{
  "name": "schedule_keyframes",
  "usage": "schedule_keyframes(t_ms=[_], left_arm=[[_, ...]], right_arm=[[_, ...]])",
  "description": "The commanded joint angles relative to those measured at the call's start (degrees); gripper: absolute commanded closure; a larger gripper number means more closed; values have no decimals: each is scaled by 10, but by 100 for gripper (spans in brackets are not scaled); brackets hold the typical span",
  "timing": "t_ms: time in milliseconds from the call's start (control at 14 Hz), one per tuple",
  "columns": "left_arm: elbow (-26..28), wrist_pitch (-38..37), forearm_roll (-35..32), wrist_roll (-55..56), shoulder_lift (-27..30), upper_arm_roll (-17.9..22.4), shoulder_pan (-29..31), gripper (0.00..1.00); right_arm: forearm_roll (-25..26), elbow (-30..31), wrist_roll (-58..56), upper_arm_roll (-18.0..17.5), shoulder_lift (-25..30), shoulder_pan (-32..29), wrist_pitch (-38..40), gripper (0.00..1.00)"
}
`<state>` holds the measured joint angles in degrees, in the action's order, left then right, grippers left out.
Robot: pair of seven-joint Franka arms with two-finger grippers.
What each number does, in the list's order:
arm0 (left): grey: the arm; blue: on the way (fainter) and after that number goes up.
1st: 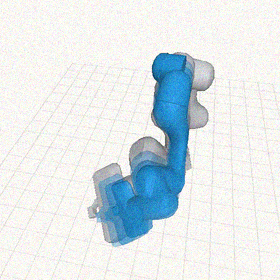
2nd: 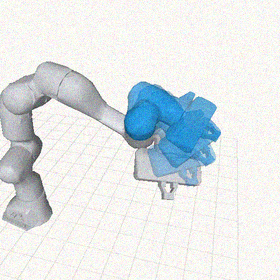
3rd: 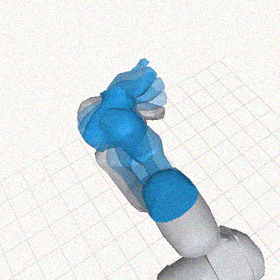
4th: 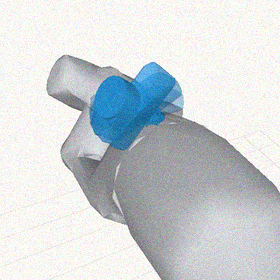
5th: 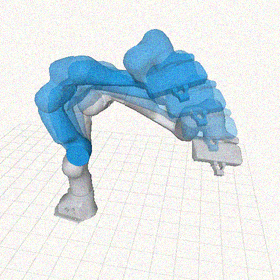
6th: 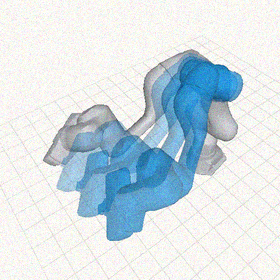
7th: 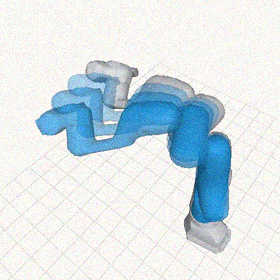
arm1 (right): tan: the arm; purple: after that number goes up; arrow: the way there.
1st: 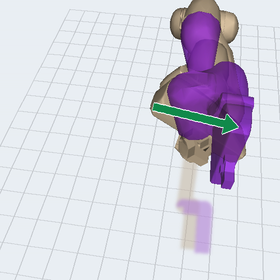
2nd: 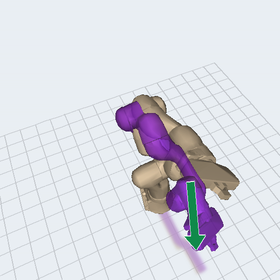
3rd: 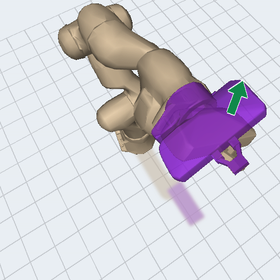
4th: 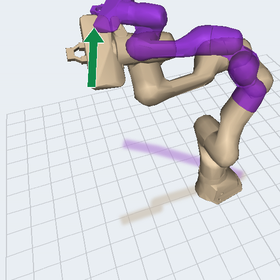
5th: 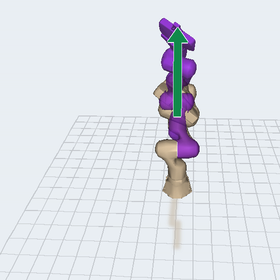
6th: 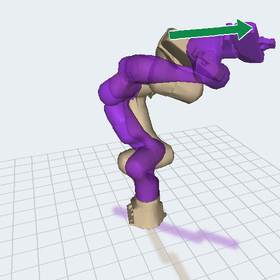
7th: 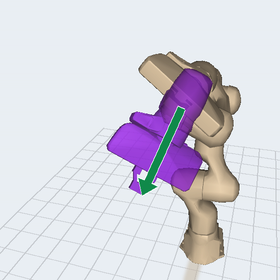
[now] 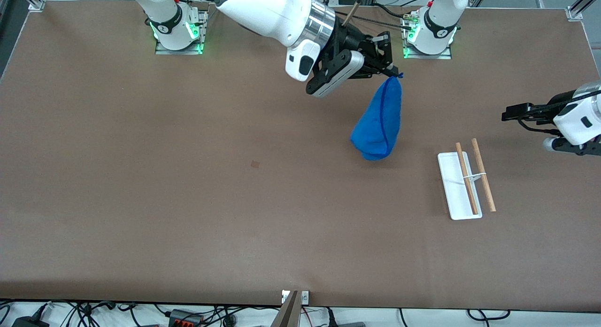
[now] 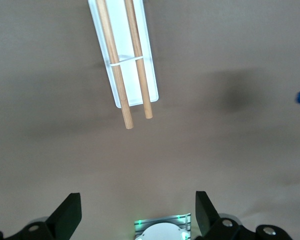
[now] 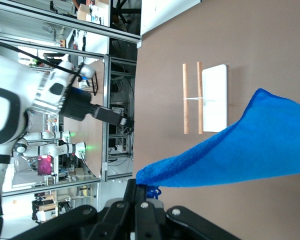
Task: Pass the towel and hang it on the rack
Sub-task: 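Hold the towel up with the right gripper while the left gripper approaches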
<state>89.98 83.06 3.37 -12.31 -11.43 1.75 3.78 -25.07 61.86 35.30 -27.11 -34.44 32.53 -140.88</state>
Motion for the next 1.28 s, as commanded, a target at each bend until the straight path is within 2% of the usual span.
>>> schedule_keyframes(t_ms=[0,71,214,498,783,925,1210], left_arm=[[-15,-6,-5,-64,-16,-6,2,0],[-16,-7,-4,-111,-19,-7,2,0],[-15,-4,47,-188,-29,-3,6,0],[-9,42,99,-414,-47,-7,8,0],[-7,45,219,-653,-113,-8,14,0],[5,41,290,-716,-137,-8,6,0],[16,53,378,-805,-167,-33,-10,0]], right_arm=[[12,6,18,4,-1,22,-40,100],[12,8,18,4,-1,24,-43,100],[12,8,18,4,-1,24,-43,100],[12,8,18,4,-1,24,-43,100],[11,8,18,4,-1,22,-44,100],[12,8,18,4,-1,22,-45,100],[12,8,18,4,-1,23,-45,100]])
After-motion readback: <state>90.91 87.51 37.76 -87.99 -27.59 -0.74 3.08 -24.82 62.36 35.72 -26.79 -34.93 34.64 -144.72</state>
